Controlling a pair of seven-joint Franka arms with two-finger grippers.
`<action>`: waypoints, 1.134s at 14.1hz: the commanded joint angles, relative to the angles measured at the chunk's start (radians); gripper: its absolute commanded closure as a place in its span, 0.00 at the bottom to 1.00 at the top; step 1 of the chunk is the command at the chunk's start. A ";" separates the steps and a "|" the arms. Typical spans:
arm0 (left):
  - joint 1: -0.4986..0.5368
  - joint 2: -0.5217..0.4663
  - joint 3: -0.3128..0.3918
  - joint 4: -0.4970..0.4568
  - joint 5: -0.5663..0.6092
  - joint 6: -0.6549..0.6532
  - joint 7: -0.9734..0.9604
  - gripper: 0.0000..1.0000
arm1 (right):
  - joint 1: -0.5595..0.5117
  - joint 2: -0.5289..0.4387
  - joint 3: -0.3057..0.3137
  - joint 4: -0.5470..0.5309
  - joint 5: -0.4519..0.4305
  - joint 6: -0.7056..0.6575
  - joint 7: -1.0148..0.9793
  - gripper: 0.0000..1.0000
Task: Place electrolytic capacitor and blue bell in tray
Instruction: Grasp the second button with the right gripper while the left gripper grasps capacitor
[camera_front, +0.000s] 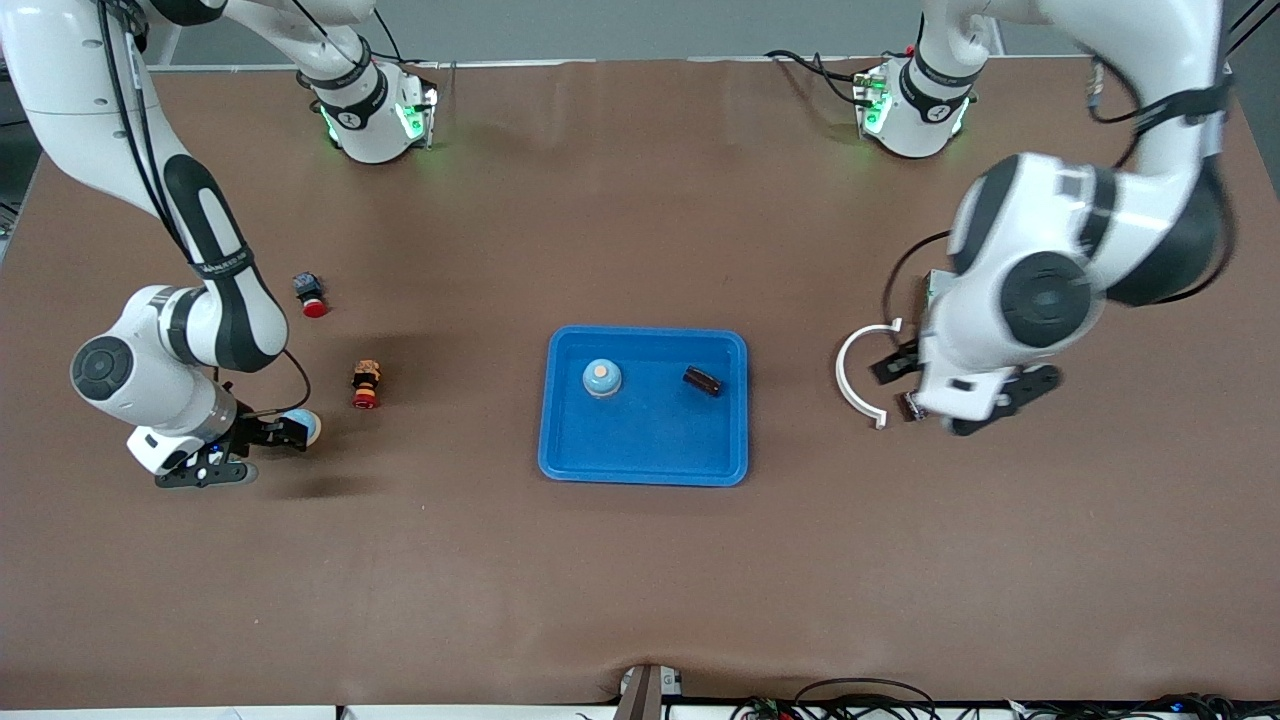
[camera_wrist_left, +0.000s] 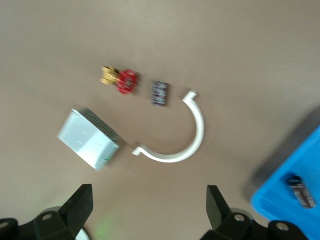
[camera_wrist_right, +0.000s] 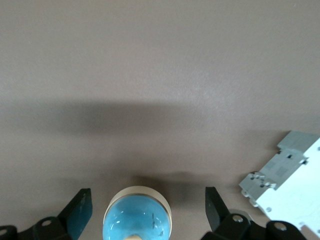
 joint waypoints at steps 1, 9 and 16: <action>0.097 -0.089 -0.010 -0.119 0.016 0.022 0.172 0.00 | -0.024 -0.033 0.022 -0.054 0.016 0.019 -0.025 0.00; 0.247 -0.174 -0.010 -0.482 0.041 0.474 0.375 0.00 | -0.017 -0.082 0.023 -0.126 0.016 0.017 -0.025 0.00; 0.228 0.016 -0.016 -0.475 0.024 0.703 0.334 0.00 | -0.019 -0.082 0.022 -0.129 0.016 0.017 -0.029 0.00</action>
